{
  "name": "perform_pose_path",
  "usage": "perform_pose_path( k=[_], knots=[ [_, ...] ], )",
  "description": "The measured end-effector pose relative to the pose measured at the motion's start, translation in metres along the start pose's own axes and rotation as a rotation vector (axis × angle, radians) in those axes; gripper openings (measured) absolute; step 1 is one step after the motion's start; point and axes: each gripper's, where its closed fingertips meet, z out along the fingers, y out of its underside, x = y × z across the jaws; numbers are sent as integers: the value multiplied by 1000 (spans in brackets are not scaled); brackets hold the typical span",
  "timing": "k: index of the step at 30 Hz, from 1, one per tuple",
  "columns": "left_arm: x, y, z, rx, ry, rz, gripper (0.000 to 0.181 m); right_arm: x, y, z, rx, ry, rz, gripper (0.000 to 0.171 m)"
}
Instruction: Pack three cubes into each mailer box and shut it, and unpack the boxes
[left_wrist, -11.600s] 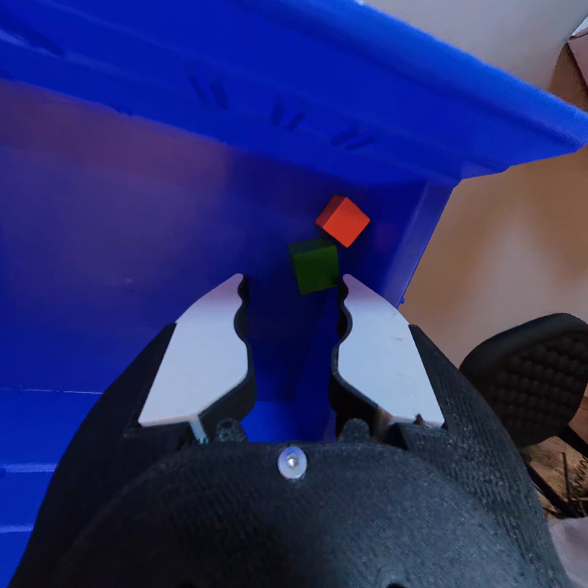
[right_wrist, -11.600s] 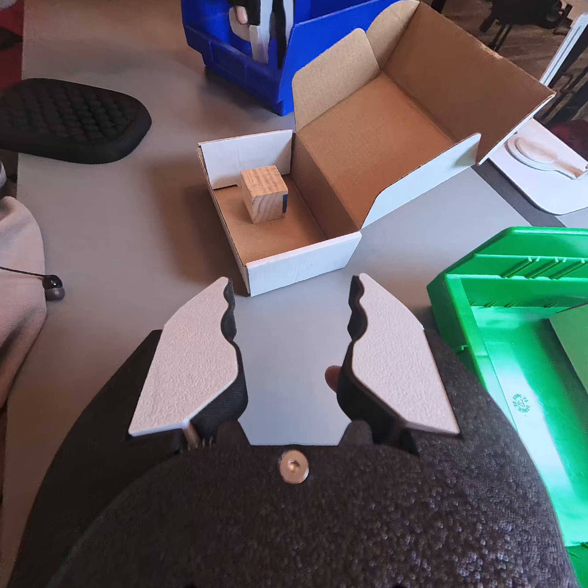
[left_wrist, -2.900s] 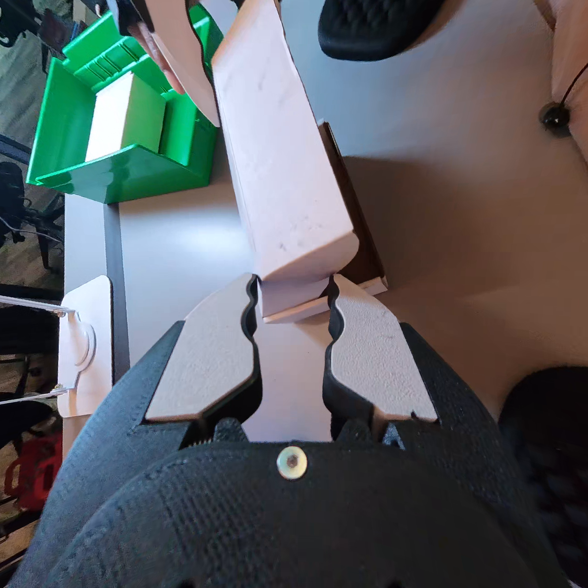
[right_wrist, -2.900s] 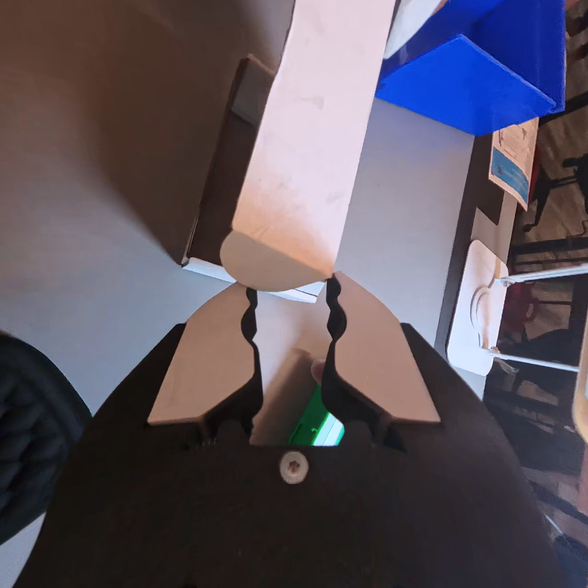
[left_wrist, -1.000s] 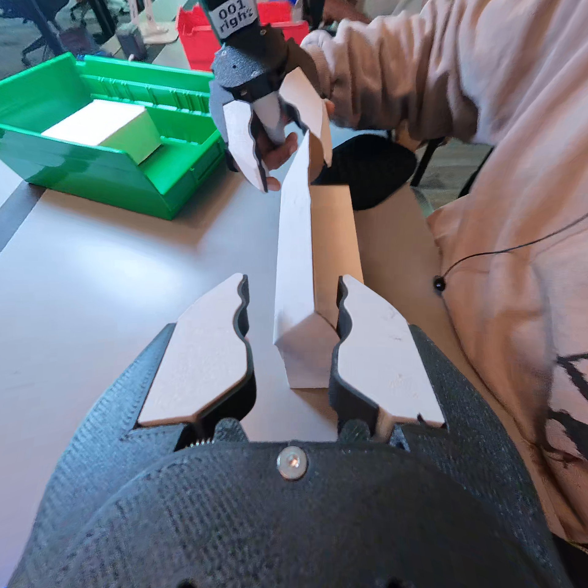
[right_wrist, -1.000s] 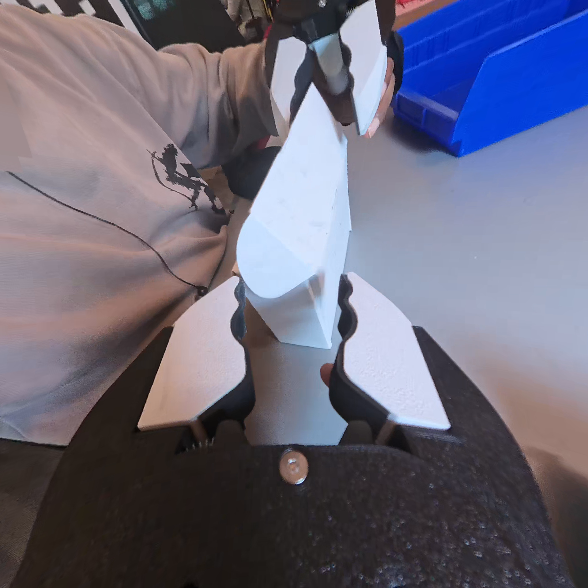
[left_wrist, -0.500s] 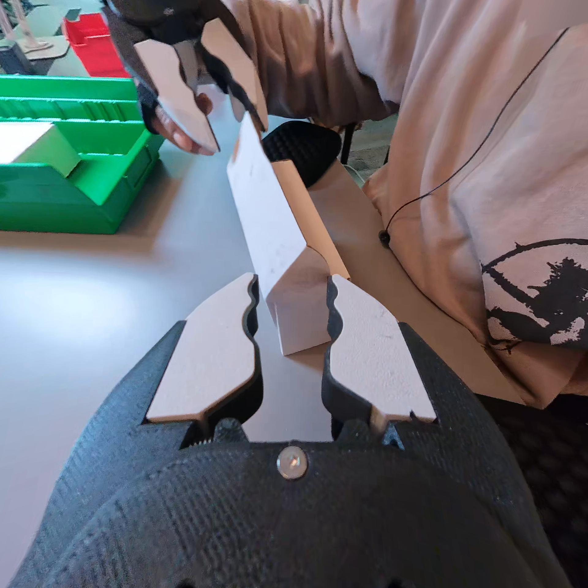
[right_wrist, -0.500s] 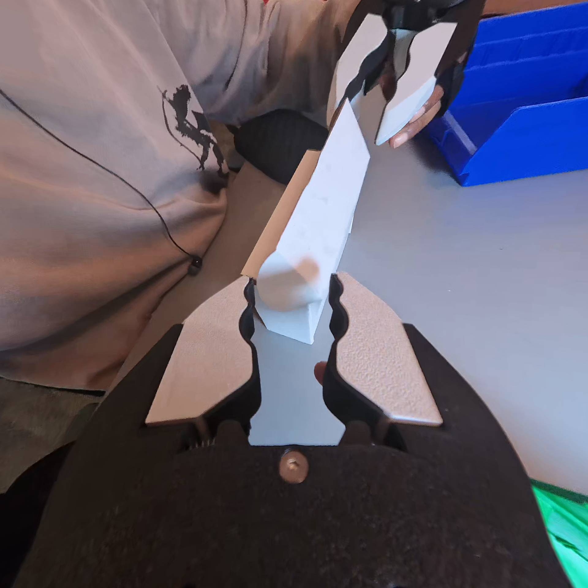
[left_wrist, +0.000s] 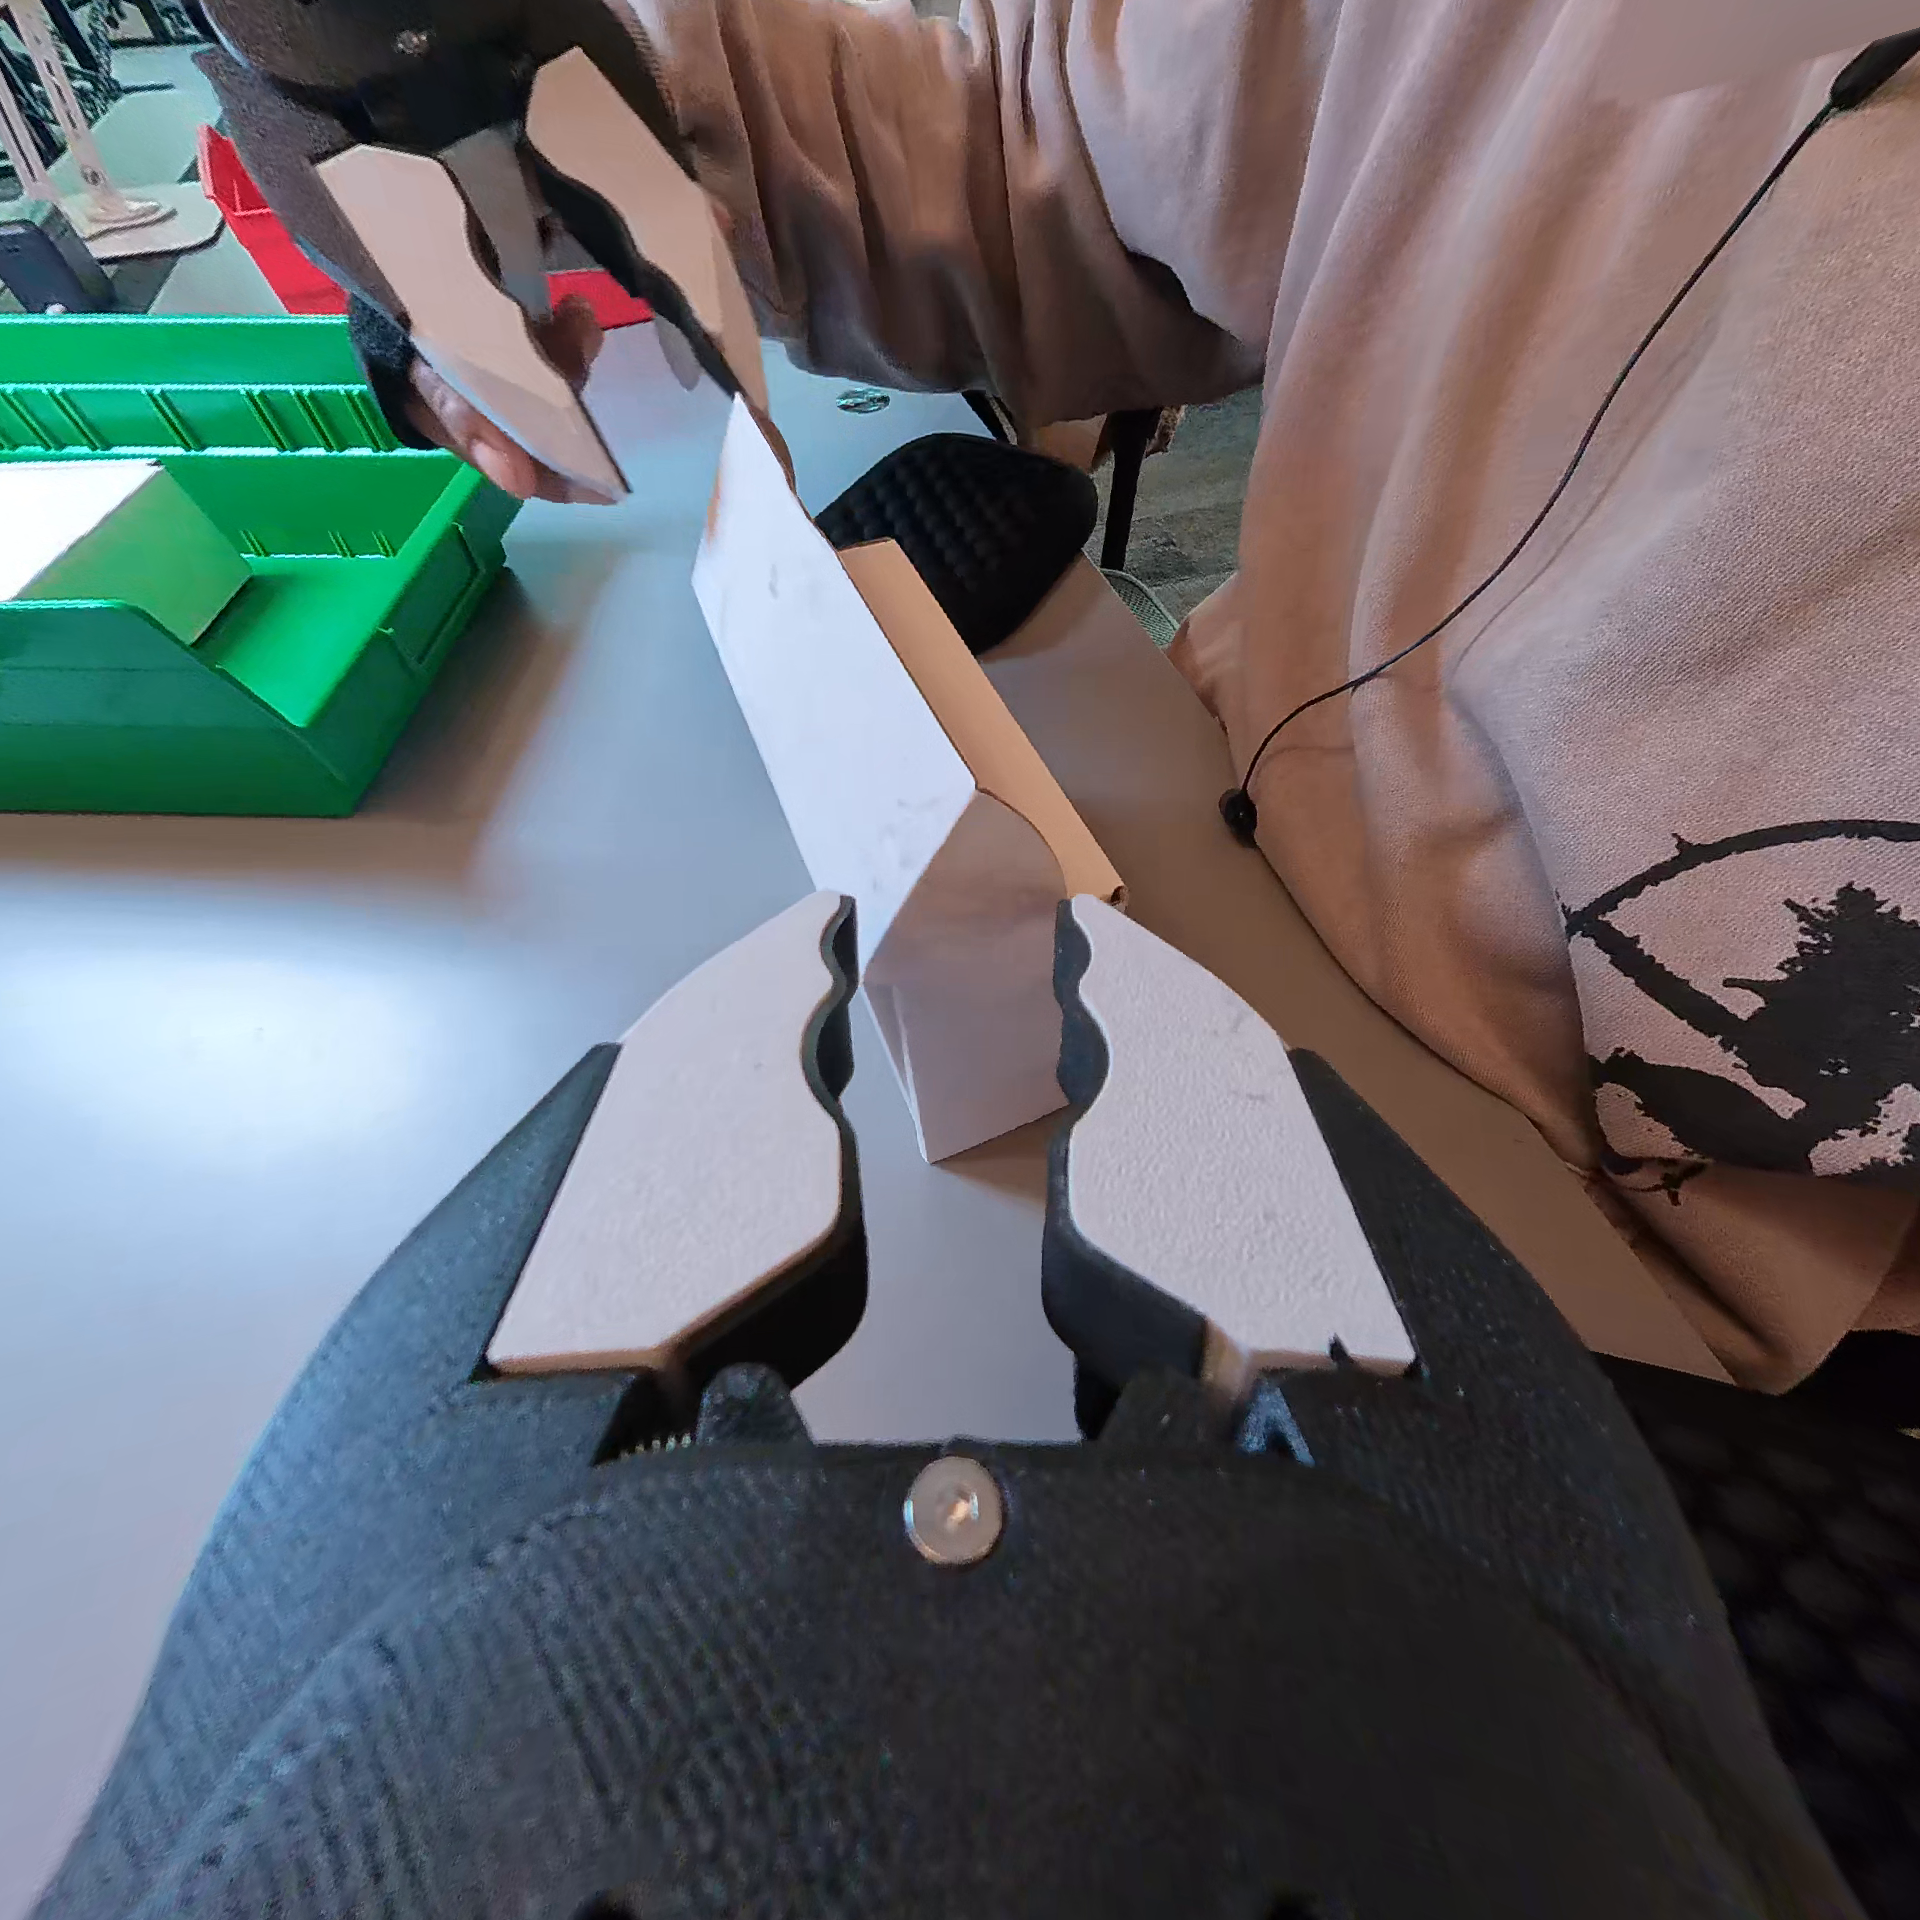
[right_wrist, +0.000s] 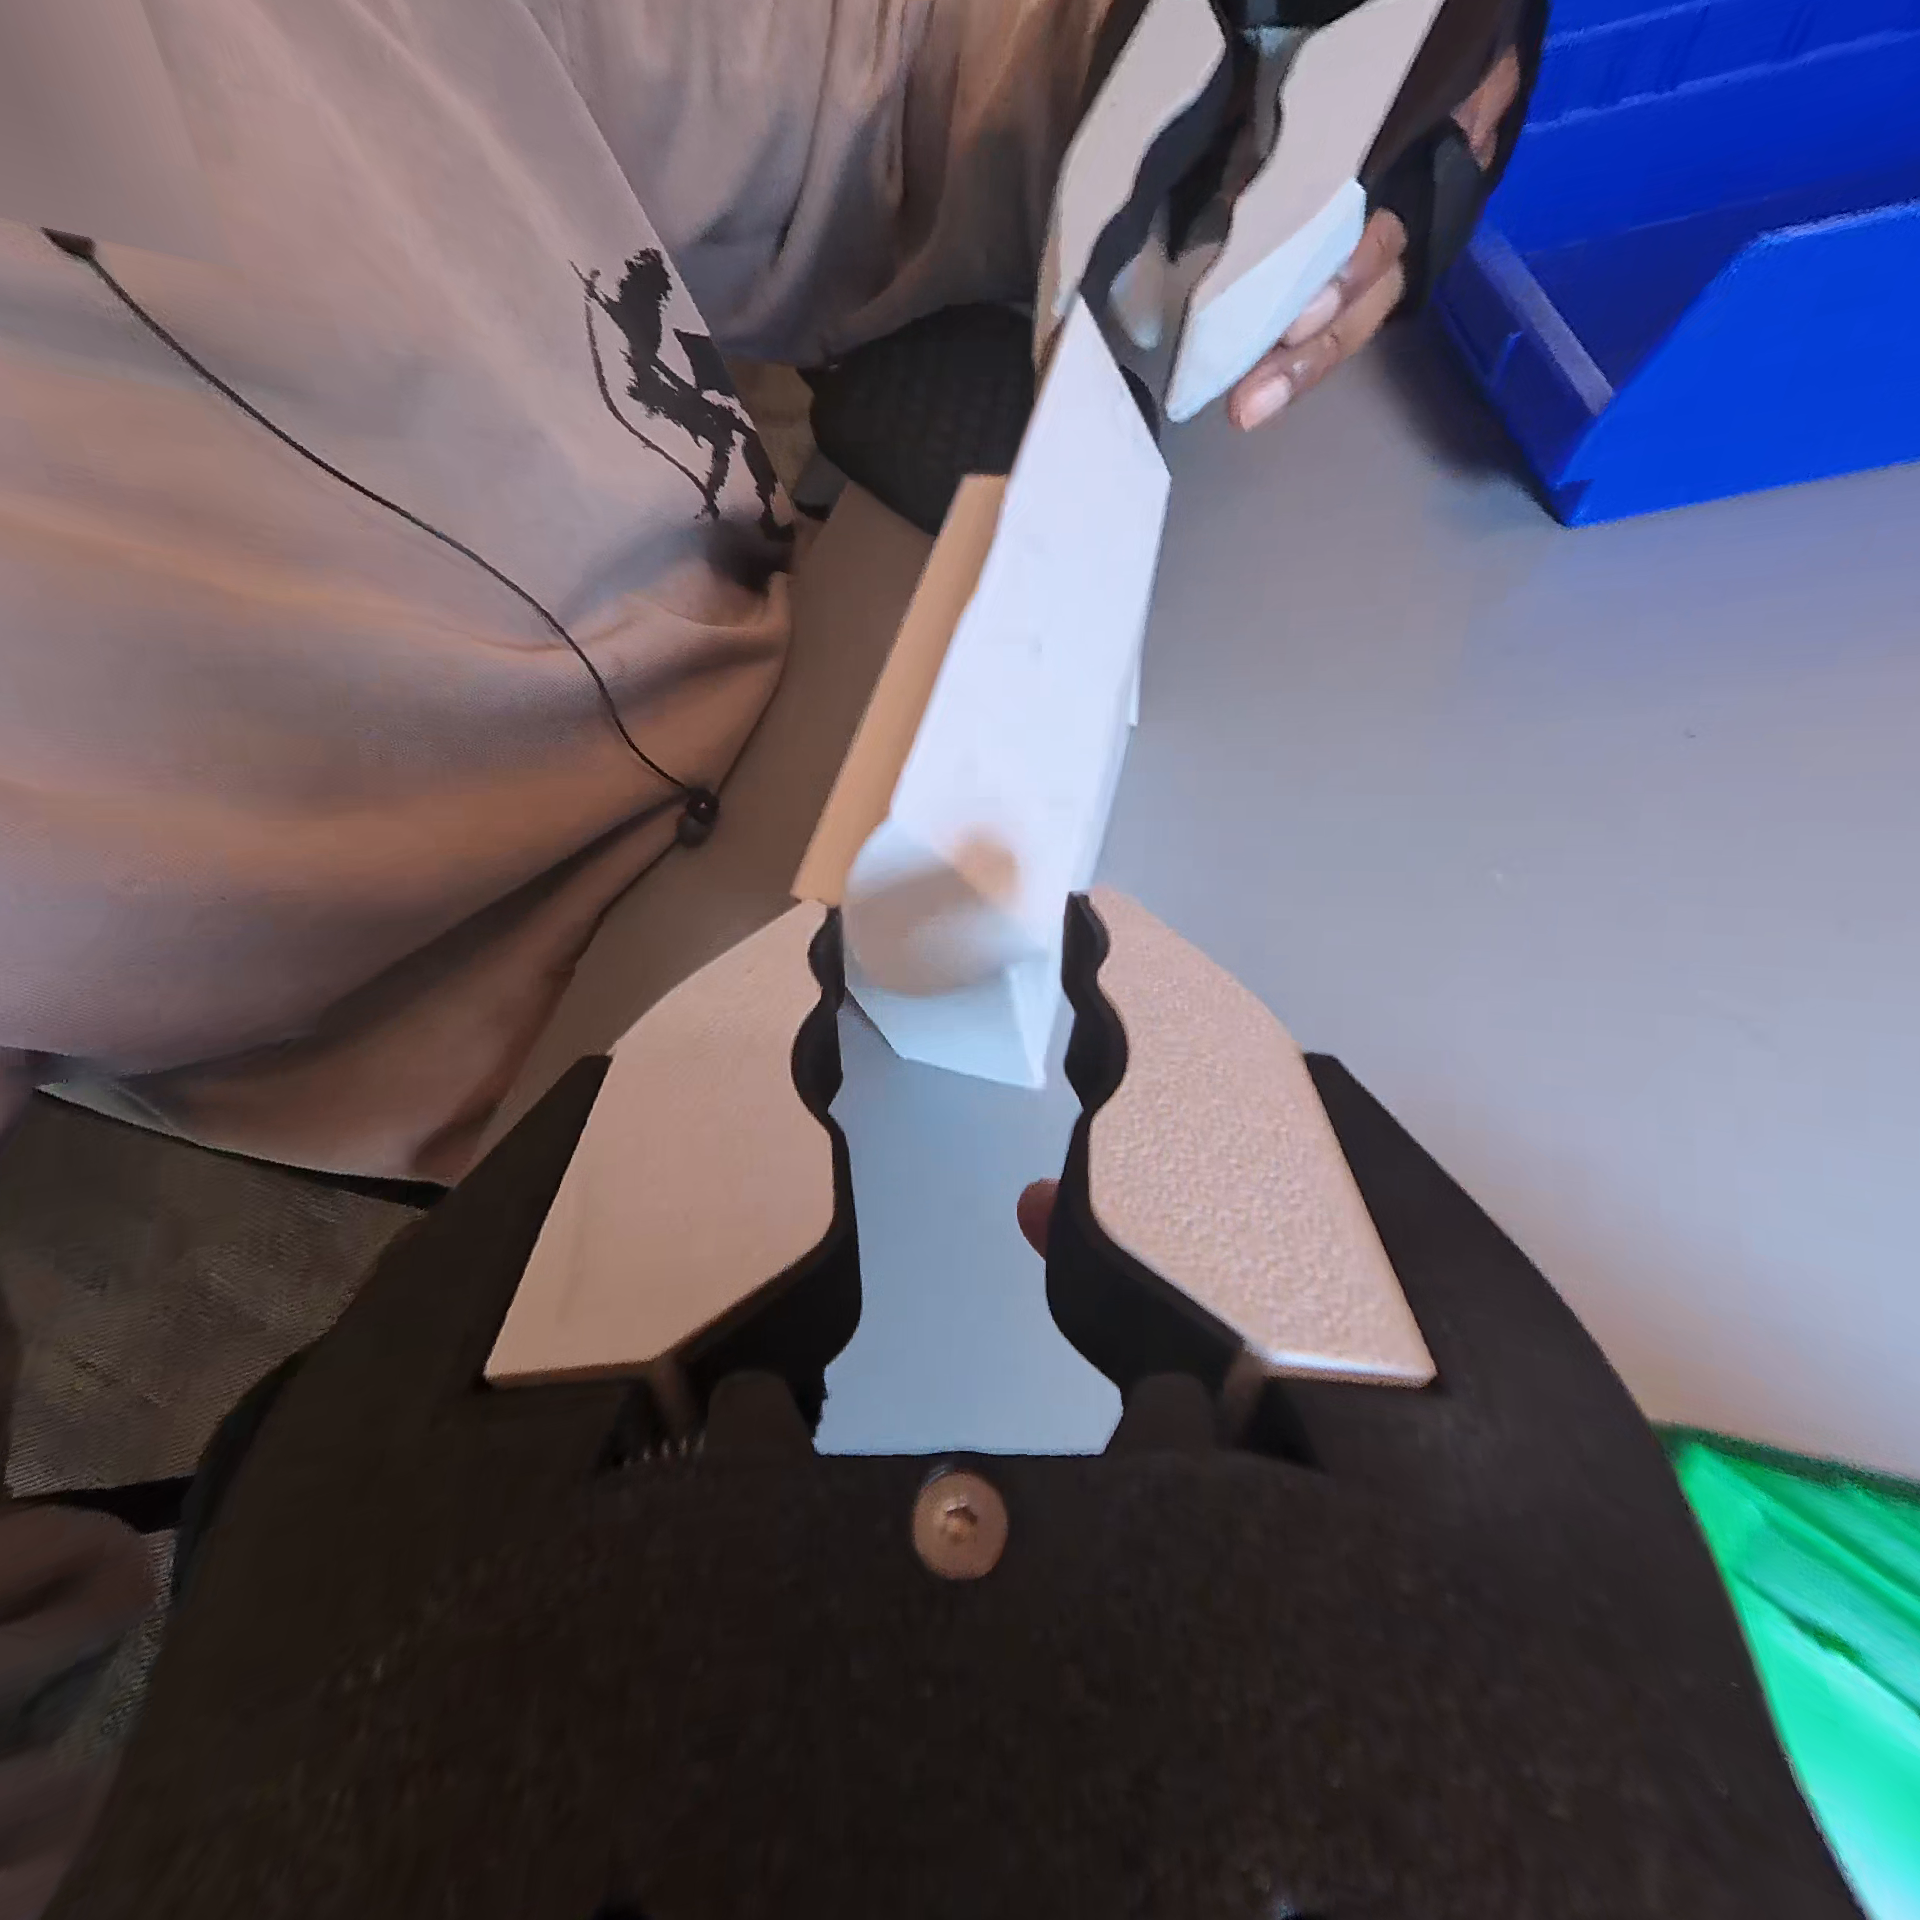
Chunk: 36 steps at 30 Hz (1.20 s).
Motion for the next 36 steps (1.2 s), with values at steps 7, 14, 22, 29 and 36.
perform_pose_path(
  k=[7,14,22,29,36],
  knots=[
    [6,-1,9,0,37,8,42,4,9,11,-60,7,-73,38],
    [15,-6,17,-13,34,44,39,-22,-2,34,-110,-81,-168,33],
    [14,-10,15,90,7,-43,36,-30,-11,35,45,-171,3,28],
    [6,-11,12,148,-10,-130,35,-21,-15,28,185,-264,190,25],
    [-5,-12,11,178,-45,-235,34,-10,-19,18,281,-303,324,25]
  ],
)
